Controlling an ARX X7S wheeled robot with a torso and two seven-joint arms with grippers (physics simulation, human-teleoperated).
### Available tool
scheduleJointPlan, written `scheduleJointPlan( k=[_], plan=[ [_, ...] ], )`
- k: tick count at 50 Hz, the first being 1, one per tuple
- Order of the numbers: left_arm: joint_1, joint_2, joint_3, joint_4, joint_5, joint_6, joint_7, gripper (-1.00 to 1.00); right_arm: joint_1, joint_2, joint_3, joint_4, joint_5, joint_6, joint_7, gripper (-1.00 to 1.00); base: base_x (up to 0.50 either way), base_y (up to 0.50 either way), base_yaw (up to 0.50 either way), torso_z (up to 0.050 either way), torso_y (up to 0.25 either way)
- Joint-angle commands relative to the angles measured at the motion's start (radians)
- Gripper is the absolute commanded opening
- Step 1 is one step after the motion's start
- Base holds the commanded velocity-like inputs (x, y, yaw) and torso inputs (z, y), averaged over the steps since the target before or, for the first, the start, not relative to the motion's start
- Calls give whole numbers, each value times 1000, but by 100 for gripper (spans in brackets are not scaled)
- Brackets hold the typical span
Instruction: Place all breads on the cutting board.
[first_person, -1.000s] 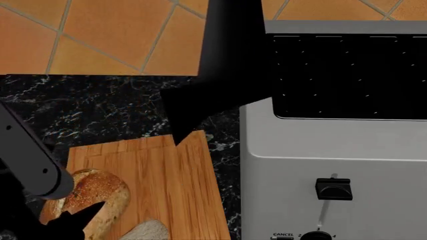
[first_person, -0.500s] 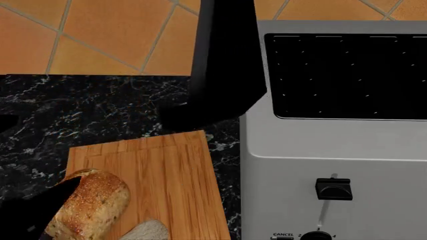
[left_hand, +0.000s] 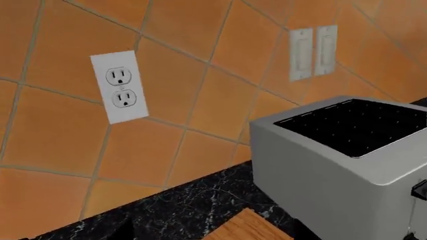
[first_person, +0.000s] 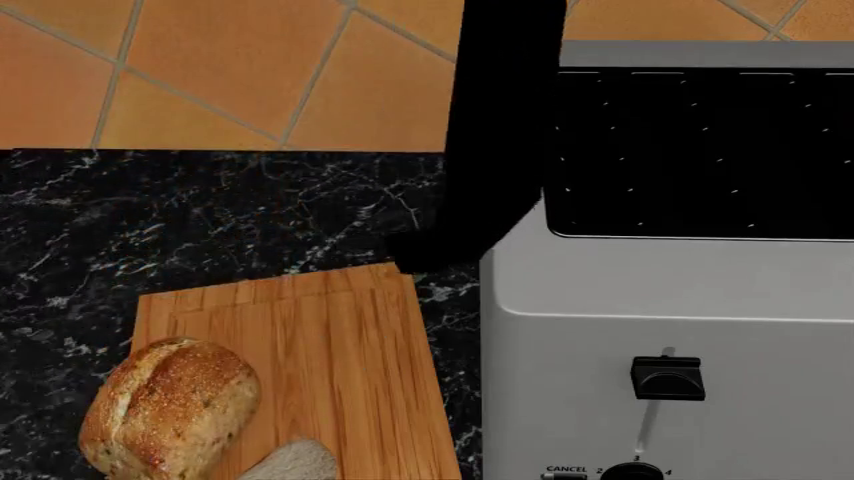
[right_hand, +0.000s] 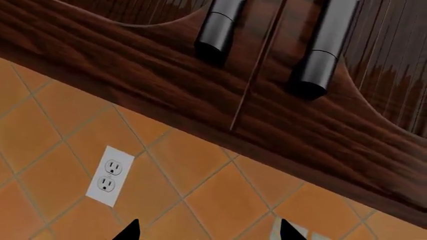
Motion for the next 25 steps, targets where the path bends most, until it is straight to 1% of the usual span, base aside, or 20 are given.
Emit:
scheduleJointPlan(
  k=[1,4,7,13,16,19,20,25],
  plan=[
    [202,-187,-83,105,145,412,102,100,1,13,41,-5,-6,33,0,100,0,0,0,0,0],
    [192,-187,-98,114,133,400,78,100,1,21,48,-6,-1,38,0,100,0,0,0,0,0],
    [188,-187,-106,135,177,406,19,100,1,42,46,-24,9,32,0,100,0,0,0,0,0],
    [207,-187,-96,151,237,452,-12,100,1,96,62,-60,27,74,0,100,0,0,0,0,0],
    [196,-187,-112,147,250,438,-33,100,1,163,82,-85,55,84,0,100,0,0,0,0,0],
    [213,-187,-99,146,284,458,-49,100,1,209,76,-111,70,75,0,100,0,0,0,0,0],
    [221,-187,-92,137,299,476,-70,100,1,236,79,-124,80,74,0,100,0,0,0,0,0],
    [251,-187,-70,123,354,550,-89,100,1,319,86,-151,104,88,0,100,0,0,0,0,0]
  ],
)
